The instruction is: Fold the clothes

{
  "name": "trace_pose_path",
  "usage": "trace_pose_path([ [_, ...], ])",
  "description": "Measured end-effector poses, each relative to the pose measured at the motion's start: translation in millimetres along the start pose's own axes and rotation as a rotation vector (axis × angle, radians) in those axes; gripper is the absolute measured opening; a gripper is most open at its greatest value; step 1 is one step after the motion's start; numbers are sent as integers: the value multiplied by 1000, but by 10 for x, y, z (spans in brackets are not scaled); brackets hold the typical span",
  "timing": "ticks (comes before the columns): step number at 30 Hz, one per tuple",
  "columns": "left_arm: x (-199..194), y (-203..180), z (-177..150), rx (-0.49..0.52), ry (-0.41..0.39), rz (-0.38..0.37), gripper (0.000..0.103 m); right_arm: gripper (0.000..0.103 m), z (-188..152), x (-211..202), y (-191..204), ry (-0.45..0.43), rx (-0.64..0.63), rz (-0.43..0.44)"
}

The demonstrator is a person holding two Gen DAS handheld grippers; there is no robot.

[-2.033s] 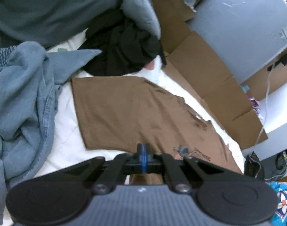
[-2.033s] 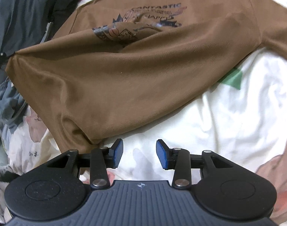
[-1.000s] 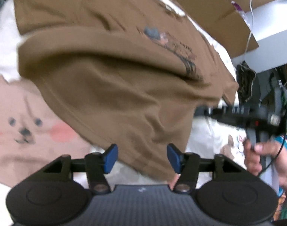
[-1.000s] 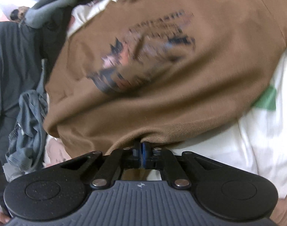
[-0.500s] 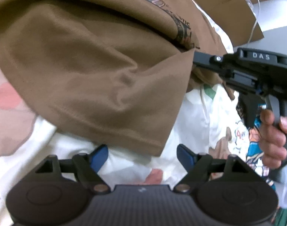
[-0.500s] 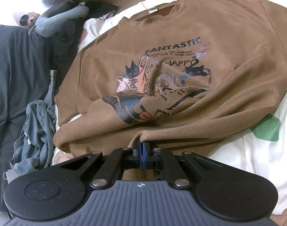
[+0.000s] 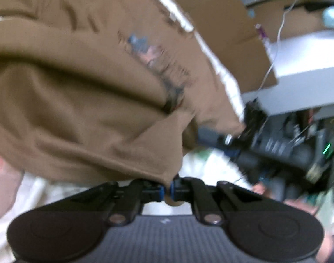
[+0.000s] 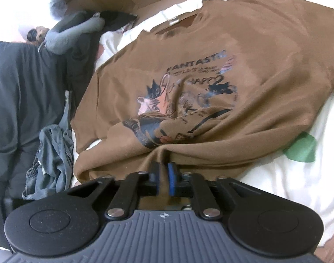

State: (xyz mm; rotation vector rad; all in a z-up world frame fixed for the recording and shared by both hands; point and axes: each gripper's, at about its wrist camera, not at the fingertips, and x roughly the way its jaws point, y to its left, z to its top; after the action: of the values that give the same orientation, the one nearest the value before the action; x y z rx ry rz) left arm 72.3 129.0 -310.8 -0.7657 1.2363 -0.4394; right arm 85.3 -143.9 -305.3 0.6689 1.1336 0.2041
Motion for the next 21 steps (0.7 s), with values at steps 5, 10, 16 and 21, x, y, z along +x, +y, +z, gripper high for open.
trace_pose_path([
  [5,-141,68,367,-43,-53,-8,6,33,-49,-123,-156,-16,30,-16],
  [10,-129,173,645,-102,-73,-5,6,34,-144,-156,-232,10,44,-13],
  [16,-84,209,869,-140,-90,27,27,34,-172,10,-282,-21,112,30],
  [21,-145,226,1031,-146,-154,40,50,34,-212,186,-318,-90,222,93],
])
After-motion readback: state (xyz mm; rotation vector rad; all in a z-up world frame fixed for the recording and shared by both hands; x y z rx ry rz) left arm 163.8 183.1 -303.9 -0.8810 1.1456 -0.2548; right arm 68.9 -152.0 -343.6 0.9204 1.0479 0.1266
